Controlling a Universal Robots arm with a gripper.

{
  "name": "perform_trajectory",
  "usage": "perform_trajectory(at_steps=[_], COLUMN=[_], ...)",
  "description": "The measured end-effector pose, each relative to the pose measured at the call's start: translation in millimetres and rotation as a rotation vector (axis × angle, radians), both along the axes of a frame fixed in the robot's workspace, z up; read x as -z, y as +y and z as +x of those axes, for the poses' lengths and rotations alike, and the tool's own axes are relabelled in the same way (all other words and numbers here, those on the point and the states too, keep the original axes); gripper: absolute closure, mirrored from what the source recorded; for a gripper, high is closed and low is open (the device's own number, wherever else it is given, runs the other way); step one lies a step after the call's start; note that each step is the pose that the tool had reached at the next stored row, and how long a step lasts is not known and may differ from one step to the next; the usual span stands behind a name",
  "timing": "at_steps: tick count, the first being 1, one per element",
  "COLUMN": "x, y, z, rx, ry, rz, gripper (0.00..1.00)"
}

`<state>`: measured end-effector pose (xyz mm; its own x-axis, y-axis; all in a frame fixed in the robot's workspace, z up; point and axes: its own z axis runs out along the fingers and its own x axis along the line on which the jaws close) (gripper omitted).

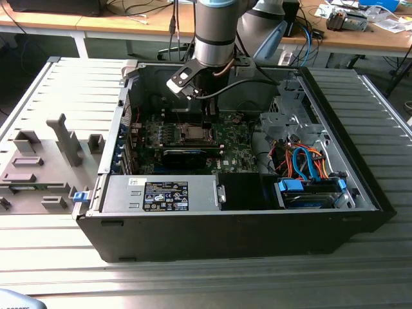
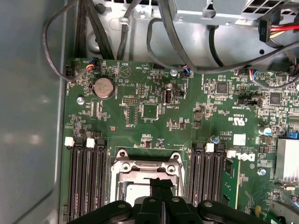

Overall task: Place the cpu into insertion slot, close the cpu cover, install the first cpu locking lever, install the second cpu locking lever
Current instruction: 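Close the cpu cover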

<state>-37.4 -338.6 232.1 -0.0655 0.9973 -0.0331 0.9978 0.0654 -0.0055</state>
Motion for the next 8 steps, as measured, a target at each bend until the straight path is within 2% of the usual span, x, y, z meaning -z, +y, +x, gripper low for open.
perform_trajectory(at_steps=[4,8], x=[2.2,4.3], y=[0.0,0.7], z=[-5.2,-16.5], rx=[0.0,0.0], ry=[0.0,0.0], rz=[-0.0001,0.0], gripper=[0.89,0.89])
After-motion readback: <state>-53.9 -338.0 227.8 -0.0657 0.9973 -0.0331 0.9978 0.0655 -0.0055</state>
